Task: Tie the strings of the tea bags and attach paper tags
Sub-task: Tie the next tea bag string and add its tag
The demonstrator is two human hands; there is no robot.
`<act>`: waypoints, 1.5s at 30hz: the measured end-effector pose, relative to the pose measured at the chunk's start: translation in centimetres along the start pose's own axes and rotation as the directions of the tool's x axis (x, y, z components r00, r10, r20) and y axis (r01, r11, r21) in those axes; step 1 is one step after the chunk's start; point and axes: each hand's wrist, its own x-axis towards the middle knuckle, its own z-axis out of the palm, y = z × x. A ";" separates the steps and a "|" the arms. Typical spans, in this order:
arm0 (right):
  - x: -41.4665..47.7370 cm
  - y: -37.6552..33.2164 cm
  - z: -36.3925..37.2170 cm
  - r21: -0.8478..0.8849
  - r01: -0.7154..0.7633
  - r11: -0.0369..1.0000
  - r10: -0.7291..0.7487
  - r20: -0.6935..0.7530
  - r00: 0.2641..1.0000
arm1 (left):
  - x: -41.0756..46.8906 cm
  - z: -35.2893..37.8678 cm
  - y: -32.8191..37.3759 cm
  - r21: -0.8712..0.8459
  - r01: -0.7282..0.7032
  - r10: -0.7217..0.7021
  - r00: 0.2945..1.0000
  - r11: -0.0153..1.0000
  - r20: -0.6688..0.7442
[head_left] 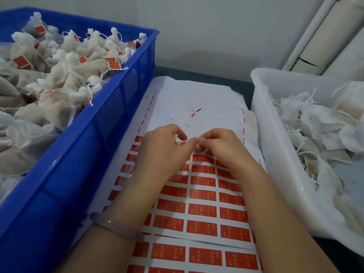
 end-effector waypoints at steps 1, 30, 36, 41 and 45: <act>0.0 0.0 0.0 -0.007 0.001 1.000 -0.001 -0.003 1.000 | 0.2 0.3 0.1 0.069 -0.004 0.003 1.000 0.998 0.021; 0.0 0.2 -0.1 0.042 0.017 0.999 -0.017 0.000 1.000 | 1.6 -0.4 0.6 -0.059 0.240 -0.200 0.904 0.969 0.377; 0.1 0.1 -0.4 0.048 0.000 0.999 0.000 0.010 1.000 | 1.6 -1.2 0.7 -0.142 0.370 -0.294 0.876 0.918 0.383; 0.3 0.2 0.0 0.008 0.032 0.999 -0.031 -0.035 0.999 | 1.4 -2.6 0.8 -0.168 0.498 -0.372 0.796 0.851 0.477; 0.3 0.5 0.0 -0.017 0.046 0.999 -0.047 -0.038 0.998 | 1.6 -3.7 1.1 -0.302 0.616 -0.366 0.721 0.728 0.589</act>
